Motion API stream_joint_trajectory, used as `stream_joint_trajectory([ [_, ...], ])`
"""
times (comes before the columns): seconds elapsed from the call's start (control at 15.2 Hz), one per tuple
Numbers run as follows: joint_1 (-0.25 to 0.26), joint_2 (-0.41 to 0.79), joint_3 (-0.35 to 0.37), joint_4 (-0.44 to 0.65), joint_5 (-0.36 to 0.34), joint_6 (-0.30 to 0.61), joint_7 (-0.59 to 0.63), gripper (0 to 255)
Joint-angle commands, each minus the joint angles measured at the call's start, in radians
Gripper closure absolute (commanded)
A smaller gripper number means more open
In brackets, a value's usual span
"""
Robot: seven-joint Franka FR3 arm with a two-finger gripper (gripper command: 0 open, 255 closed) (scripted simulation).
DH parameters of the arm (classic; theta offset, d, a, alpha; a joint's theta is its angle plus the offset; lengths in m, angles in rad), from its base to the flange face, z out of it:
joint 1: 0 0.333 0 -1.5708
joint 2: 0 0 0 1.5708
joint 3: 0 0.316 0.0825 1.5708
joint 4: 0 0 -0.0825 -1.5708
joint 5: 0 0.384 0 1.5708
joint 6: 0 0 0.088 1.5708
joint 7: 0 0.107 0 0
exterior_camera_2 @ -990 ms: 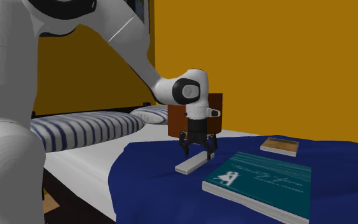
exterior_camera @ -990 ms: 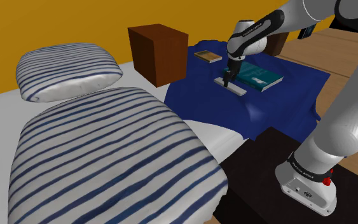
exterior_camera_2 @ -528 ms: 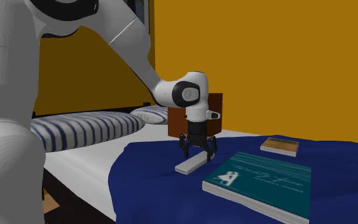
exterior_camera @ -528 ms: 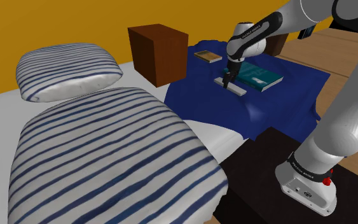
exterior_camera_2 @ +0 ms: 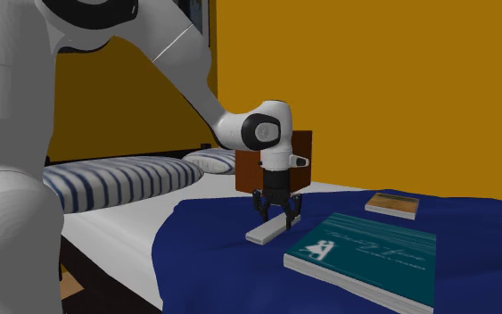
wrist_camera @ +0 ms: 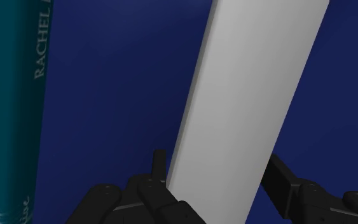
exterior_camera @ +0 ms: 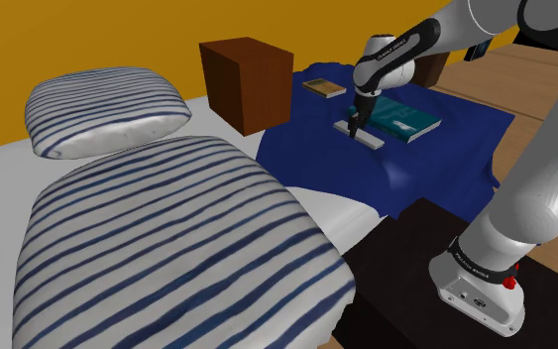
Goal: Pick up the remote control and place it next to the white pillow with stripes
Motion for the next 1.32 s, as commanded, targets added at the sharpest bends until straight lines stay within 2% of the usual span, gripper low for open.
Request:
stream_joint_trajectory([
  [0.0,0.0,0.0,0.0,0.0,0.0,0.0,0.0,255],
  [0.13,0.0,0.0,0.0,0.0,0.0,0.0,0.0,255],
  [1.25,0.005,-0.119,-0.001,0.104,-0.039,-0.221,0.025,255],
])
